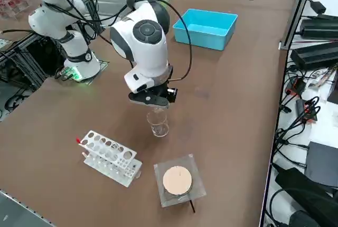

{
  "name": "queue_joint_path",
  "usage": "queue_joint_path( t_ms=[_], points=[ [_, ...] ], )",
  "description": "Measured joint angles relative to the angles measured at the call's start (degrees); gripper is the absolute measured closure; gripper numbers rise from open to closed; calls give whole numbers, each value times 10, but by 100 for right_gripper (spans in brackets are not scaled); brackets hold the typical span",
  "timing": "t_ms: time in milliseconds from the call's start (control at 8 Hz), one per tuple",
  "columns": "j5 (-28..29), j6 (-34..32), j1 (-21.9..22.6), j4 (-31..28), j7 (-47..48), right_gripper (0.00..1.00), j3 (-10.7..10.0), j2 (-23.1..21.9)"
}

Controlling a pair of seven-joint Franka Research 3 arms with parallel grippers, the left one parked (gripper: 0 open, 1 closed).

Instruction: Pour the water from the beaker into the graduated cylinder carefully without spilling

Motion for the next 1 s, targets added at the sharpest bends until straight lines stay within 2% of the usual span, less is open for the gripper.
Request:
queue_joint_path(
  t_ms=[500,750,1000],
  points=[
    [-8,-3,3,0,-2,39,2,-19],
    [-63,-25,8,1,4,39,3,-51],
    [-134,-45,31,0,54,39,5,-75]
  ],
)
